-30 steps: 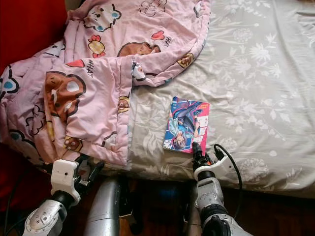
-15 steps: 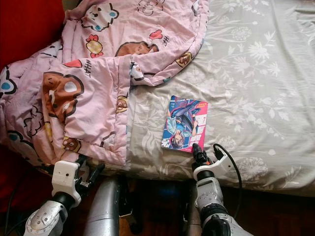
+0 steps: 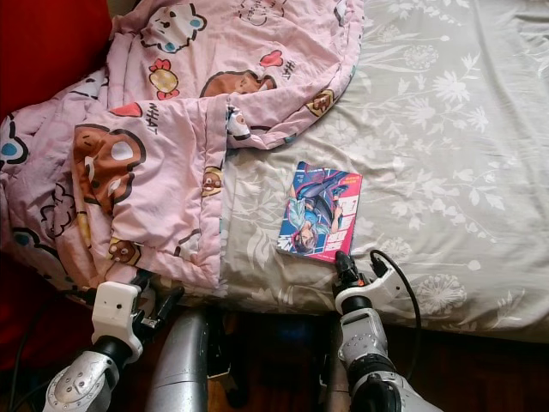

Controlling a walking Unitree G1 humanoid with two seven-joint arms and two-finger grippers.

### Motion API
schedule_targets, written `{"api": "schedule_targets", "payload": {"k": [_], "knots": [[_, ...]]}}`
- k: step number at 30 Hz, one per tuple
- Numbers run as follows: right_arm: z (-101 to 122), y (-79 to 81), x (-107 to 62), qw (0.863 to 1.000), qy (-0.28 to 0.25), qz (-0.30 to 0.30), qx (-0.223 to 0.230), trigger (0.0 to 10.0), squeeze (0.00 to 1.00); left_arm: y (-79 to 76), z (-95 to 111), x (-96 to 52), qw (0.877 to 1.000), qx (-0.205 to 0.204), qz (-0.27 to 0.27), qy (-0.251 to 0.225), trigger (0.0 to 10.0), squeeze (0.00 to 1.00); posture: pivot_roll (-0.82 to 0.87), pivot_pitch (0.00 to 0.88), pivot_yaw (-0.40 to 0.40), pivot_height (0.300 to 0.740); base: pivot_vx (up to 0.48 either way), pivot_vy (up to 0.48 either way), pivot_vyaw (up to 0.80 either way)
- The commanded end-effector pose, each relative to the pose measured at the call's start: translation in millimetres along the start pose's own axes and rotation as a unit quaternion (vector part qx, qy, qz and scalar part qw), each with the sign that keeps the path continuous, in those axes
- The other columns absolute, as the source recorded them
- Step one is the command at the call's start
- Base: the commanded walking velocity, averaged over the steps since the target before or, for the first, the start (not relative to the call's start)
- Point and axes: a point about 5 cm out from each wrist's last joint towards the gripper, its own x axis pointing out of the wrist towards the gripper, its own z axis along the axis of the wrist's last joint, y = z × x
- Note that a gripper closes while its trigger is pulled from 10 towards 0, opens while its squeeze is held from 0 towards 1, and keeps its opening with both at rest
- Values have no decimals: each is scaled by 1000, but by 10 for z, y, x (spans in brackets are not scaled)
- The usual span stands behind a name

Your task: Clean up the room

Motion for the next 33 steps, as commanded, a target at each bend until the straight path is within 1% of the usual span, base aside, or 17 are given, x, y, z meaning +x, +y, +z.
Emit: {"api": "schedule_targets", "payload": {"k": [1,5,7,12,13,17,19,20,21,23,25,26,27,28,30,32,33], "knots": [[-150,-60,-66,999,27,-18,11,0,0,-6,-125,-47,1000,2,1,26,10000,0,117,354,77,615,0,0,0],[-142,-91,-85,999,26,-20,11,0,0,-1,-133,62,1000,3,2,22,10000,0,106,323,71,615,0,0,0],[-138,-102,-91,999,25,-22,9,0,0,9,-127,80,1000,4,4,20,10000,0,102,315,68,615,0,0,0],[-86,-108,-81,999,19,-25,-14,0,0,42,-132,173,1000,7,11,16,10000,0,79,278,56,615,0,0,0],[-51,-114,-76,999,14,-30,-31,0,0,49,-131,210,1000,7,13,14,10000,0,69,266,52,615,0,0,0],[12,-159,-91,998,5,-42,-56,0,0,59,-149,299,1000,14,21,13,10000,0,52,233,45,615,0,0,0],[69,-214,-117,992,2,-61,-107,0,0,60,-159,370,1000,13,23,9,10000,0,30,203,36,615,0,0,0],[69,-214,-117,992,2,-61,-107,0,0,60,-159,370,1000,13,23,9,10000,0,30,203,36,615,0,0,0],[104,-232,-126,990,-4,-68,-127,0,0,62,-161,409,1000,11,23,6,10000,0,18,191,32,615,0,0,0],[143,-237,-129,989,-14,-67,-133,0,0,63,-166,436,1000,10,24,5,10000,0,7,177,28,615,0,0,0],[201,-193,-110,985,-26,-52,-163,0,0,72,-182,479,1000,8,29,4,10000,0,-9,155,23,615,0,0,0],[201,-193,-110,985,-26,-52,-163,0,0,72,-182,479,1000,8,29,4,10000,0,-9,155,23,615,0,0,0],[228,-163,-99,980,-30,-43,-190,7294,0,79,-194,497,999,8,32,5,10000,0,-16,145,19,615,0,0,0],[251,-113,-81,974,-32,-26,-221,10000,0,91,-208,512,999,8,34,6,10000,0,-25,125,13,615,0,0,0],[271,-74,-61,971,-35,-16,-235,10000,0,105,-212,532,999,8,36,7,10000,0,-34,114,7,615,0,0,0],[355,-15,-36,962,-53,-7,-268,10000,0,168,-224,552,999,11,47,5,10000,0,-46,96,-6,615,0,0,0],[355,-15,-36,962,-53,-7,-268,10000,0,168,-224,552,999,11,47,5,10000,0,-46,96,-6,615,0,0,0]]}}
